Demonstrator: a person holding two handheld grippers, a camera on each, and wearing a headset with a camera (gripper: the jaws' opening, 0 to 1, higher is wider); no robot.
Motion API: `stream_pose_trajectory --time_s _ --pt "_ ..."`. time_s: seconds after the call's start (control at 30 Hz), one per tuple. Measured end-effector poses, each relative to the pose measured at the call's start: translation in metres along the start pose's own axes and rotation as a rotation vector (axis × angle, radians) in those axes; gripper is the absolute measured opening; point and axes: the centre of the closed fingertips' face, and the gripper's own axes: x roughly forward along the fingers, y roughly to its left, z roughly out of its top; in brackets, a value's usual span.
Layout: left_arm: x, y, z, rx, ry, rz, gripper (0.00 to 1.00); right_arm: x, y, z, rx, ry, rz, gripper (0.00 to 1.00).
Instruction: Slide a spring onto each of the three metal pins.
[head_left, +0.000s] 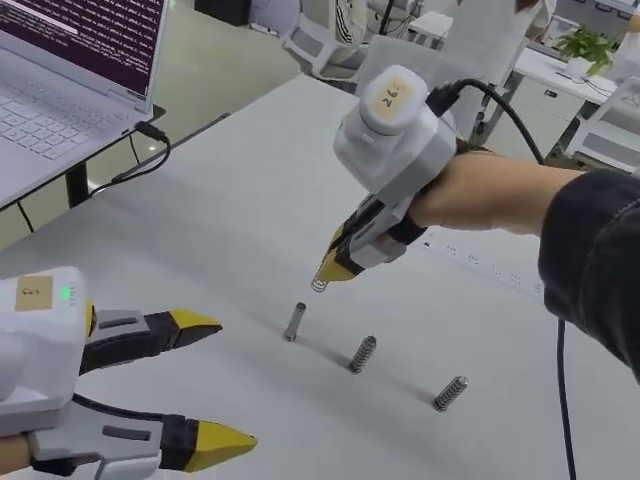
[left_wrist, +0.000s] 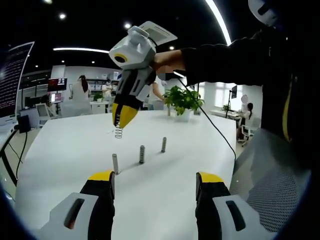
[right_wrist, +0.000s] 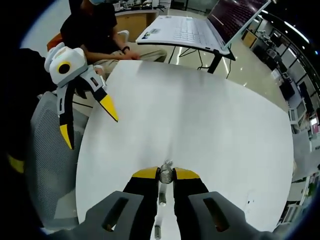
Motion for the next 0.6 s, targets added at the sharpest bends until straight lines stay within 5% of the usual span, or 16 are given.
stream_pose_trajectory --time_s 0.6 --pt "-0.007 0.01 -0.015 0.027 0.041 0.052 0.62 0.029 -0.007 0.0 0.005 0.018 0.009 0.08"
